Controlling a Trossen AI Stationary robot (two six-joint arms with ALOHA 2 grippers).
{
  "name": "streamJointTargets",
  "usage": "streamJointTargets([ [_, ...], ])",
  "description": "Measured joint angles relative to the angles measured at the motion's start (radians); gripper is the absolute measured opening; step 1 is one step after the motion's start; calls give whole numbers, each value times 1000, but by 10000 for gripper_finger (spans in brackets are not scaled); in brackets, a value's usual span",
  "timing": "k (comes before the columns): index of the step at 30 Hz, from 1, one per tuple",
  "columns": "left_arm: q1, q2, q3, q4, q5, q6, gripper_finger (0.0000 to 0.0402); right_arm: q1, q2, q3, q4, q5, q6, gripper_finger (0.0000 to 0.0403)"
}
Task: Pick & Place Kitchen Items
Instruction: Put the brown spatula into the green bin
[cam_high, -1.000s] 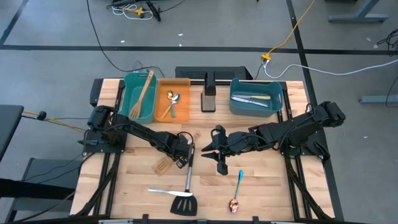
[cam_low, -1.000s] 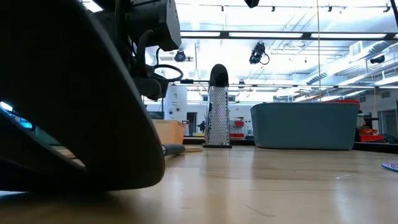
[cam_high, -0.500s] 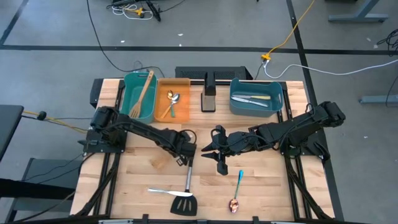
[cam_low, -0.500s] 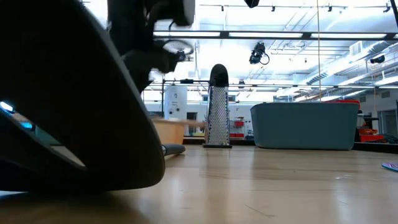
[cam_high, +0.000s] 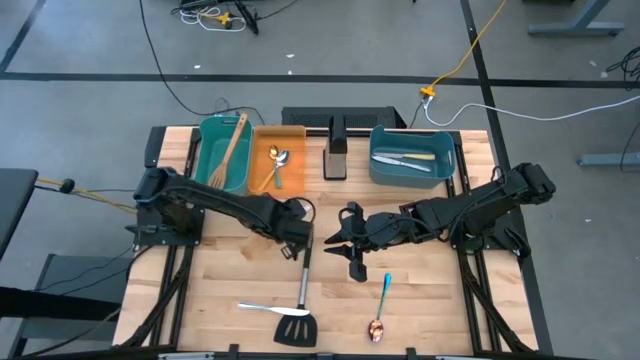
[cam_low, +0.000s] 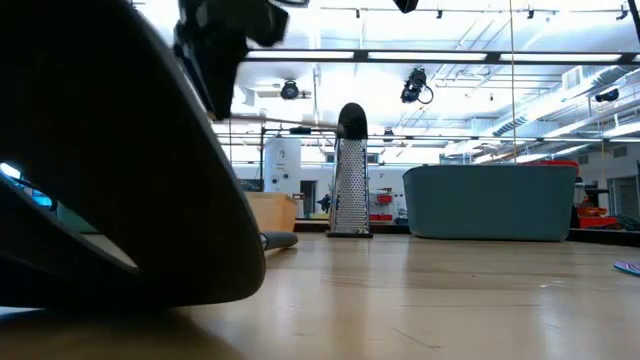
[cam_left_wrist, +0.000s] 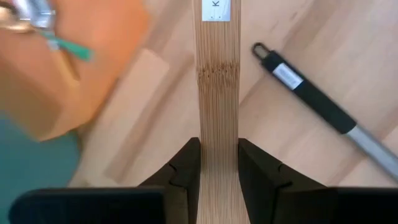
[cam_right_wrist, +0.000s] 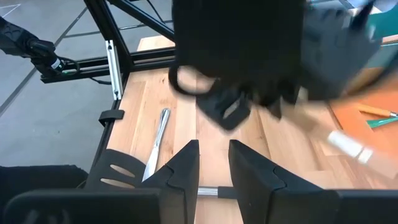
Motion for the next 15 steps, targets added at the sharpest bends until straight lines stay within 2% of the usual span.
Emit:
streamJointTargets([
  [15, 3, -384, 0, -92, -183, -54, 90, 3, 0, 0, -1, 0, 0, 97],
])
